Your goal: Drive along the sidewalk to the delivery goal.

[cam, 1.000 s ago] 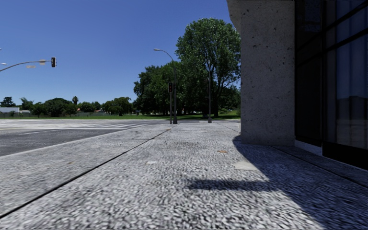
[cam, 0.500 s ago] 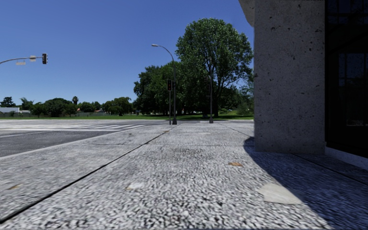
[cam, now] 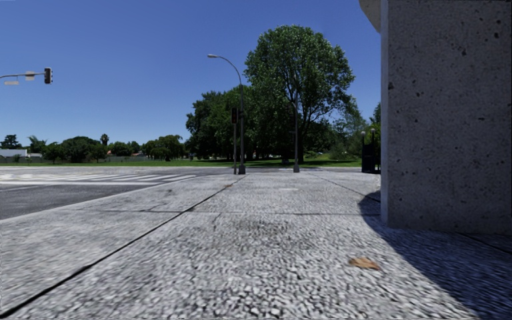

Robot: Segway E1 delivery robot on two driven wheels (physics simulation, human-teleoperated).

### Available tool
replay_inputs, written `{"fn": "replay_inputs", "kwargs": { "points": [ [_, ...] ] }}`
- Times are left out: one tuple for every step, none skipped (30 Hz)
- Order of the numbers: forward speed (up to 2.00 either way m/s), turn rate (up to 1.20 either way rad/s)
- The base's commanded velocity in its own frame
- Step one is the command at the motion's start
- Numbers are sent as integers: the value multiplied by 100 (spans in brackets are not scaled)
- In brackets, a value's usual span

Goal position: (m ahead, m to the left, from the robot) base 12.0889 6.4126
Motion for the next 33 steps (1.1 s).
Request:
{"fn": "replay_inputs", "kwargs": {
  "points": [
    [200,0],
    [200,0],
    [200,0],
    [200,0],
    [200,0],
    [200,0],
    [200,0],
    [200,0],
    [200,0],
    [200,0],
    [200,0],
    [200,0],
    [200,0],
    [200,0],
    [200,0],
    [200,0],
    [200,0],
    [200,0],
    [200,0],
    [200,0],
    [200,0],
    [200,0],
    [200,0],
    [200,0],
    [200,0],
    [200,0],
    [200,0],
    [200,0],
    [200,0],
    [200,0],
    [200,0],
    [200,0],
    [200,0]
  ]
}}
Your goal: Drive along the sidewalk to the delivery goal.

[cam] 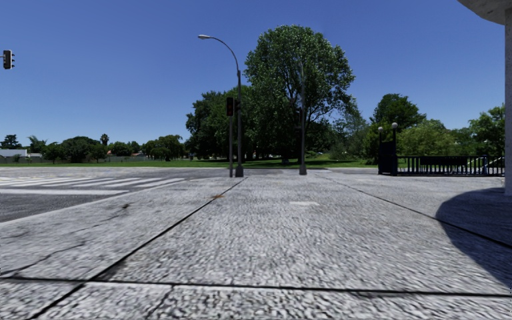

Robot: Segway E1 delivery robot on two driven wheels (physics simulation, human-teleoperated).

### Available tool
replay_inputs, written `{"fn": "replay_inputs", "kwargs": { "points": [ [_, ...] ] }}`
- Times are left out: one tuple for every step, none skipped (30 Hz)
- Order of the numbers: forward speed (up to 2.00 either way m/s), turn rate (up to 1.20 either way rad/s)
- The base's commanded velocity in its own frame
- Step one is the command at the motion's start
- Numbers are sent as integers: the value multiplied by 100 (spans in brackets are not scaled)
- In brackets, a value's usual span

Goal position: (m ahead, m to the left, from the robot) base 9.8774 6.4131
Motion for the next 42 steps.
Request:
{"fn": "replay_inputs", "kwargs": {
  "points": [
    [200,0],
    [200,0],
    [200,0],
    [200,0],
    [200,0],
    [200,0],
    [200,0],
    [200,0],
    [200,0],
    [200,0],
    [200,0],
    [200,0],
    [200,0],
    [200,0],
    [200,0],
    [200,0],
    [200,1],
    [200,1],
    [200,2],
    [200,2],
    [200,2],
    [200,2],
    [200,2],
    [200,2],
    [200,3],
    [200,3],
    [200,5],
    [200,7],
    [200,7],
    [200,7],
    [200,8],
    [200,9],
    [200,10],
    [200,10],
    [200,13],
    [200,14],
    [200,19],
    [200,19],
    [200,21],
    [200,23],
    [200,23],
    [200,29]
  ]
}}
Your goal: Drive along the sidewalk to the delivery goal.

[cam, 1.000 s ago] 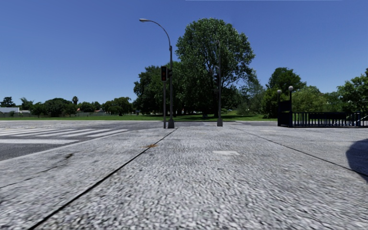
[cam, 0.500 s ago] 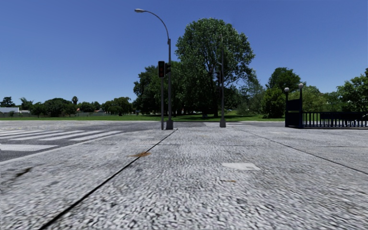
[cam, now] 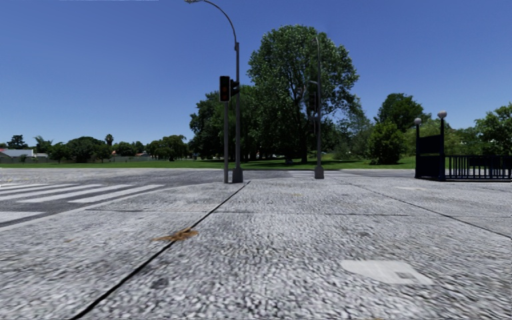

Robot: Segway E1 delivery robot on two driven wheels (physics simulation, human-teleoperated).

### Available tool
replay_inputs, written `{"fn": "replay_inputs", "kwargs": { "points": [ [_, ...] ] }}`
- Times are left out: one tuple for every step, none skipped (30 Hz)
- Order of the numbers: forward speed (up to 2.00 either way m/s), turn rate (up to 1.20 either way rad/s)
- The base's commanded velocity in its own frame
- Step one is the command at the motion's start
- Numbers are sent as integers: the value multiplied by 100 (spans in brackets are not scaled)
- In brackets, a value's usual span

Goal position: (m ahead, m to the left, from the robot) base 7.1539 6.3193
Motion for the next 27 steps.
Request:
{"fn": "replay_inputs", "kwargs": {
  "points": [
    [200,33],
    [200,38],
    [200,38],
    [200,40],
    [200,41],
    [200,41],
    [200,42],
    [200,42],
    [200,44],
    [200,45],
    [200,45],
    [200,45],
    [200,45],
    [200,45],
    [200,45],
    [200,46],
    [200,46],
    [200,46],
    [200,46],
    [200,46],
    [200,46],
    [200,46],
    [200,46],
    [200,46],
    [200,46],
    [200,46],
    [200,46]
  ]
}}
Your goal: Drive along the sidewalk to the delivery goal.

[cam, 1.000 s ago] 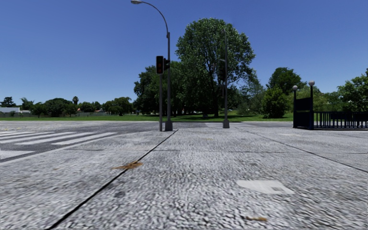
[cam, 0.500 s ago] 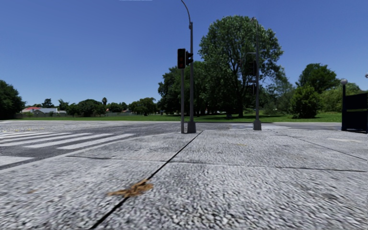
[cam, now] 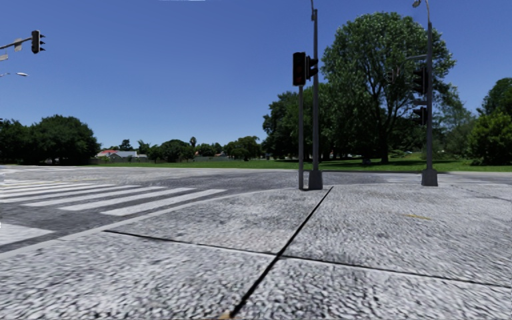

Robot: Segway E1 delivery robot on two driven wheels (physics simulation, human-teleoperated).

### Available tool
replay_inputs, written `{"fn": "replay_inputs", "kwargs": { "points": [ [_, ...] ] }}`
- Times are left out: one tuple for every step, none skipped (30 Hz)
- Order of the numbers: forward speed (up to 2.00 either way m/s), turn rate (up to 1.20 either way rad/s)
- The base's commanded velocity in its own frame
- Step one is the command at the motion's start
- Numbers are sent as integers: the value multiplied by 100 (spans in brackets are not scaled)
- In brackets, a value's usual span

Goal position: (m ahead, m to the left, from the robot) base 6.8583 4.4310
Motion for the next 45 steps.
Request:
{"fn": "replay_inputs", "kwargs": {
  "points": [
    [200,45],
    [200,32],
    [200,32],
    [200,20],
    [200,3],
    [200,0],
    [200,0],
    [200,0],
    [200,0],
    [200,0],
    [200,3],
    [200,19],
    [200,24],
    [200,24],
    [200,25],
    [200,28],
    [200,35],
    [200,35],
    [200,39],
    [200,43],
    [200,46],
    [200,46],
    [200,46],
    [200,47],
    [200,47],
    [200,47],
    [200,47],
    [200,47],
    [200,47],
    [200,47],
    [200,47],
    [195,47],
    [195,47],
    [193,47],
    [193,47],
    [193,47],
    [193,47],
    [193,47],
    [193,47],
    [193,47],
    [193,47],
    [193,47],
    [193,47],
    [193,47],
    [193,47]
  ]
}}
